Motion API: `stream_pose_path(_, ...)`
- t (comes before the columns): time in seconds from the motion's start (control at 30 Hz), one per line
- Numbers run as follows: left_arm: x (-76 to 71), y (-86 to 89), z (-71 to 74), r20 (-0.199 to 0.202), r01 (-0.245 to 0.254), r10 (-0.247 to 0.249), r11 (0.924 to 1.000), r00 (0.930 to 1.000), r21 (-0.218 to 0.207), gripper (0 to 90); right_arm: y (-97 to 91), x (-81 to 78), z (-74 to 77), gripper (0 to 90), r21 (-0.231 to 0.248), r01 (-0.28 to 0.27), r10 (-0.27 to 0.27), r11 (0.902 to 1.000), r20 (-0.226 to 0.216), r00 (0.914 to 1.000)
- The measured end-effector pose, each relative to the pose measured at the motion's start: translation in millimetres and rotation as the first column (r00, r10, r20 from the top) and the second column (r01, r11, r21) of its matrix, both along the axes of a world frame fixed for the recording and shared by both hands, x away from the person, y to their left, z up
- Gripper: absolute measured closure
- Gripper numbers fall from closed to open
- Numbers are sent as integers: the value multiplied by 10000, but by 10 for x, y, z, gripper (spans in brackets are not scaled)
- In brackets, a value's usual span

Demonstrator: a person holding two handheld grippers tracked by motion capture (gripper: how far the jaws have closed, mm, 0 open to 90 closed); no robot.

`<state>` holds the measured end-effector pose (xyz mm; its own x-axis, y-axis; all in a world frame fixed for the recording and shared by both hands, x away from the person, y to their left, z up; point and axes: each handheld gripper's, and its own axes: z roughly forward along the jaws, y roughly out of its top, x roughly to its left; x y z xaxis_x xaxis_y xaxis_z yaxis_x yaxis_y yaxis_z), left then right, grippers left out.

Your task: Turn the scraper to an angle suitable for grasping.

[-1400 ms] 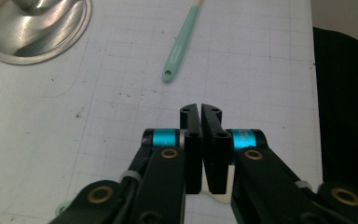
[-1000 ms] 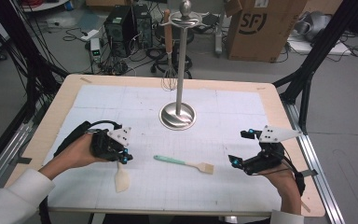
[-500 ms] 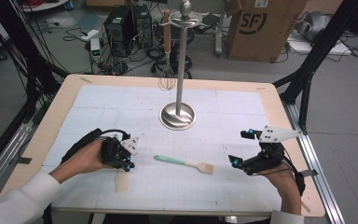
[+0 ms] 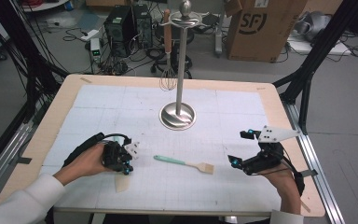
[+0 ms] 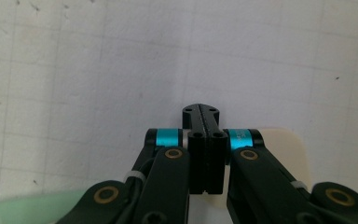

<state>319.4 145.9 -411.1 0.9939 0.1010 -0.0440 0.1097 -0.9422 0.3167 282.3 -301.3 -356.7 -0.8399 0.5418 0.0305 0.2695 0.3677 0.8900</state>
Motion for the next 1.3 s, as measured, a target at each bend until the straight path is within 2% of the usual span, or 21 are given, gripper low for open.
stream_pose_path(0.37,-29,188,8,-127,-272,274,9995,9995,154,900,-7,-2,0,1,31,38,-38,10000,6,10000)
stream_pose_path(0.9,-65,714,26,127,-646,641,9969,9979,455,900,6,1,-7,1,-48,37,-37,10000,-51,10000)
stream_pose_path(1.3,-35,1085,30,330,-1096,1074,9911,9937,751,900,15,2,-13,1,-89,77,-78,9999,-121,9999)
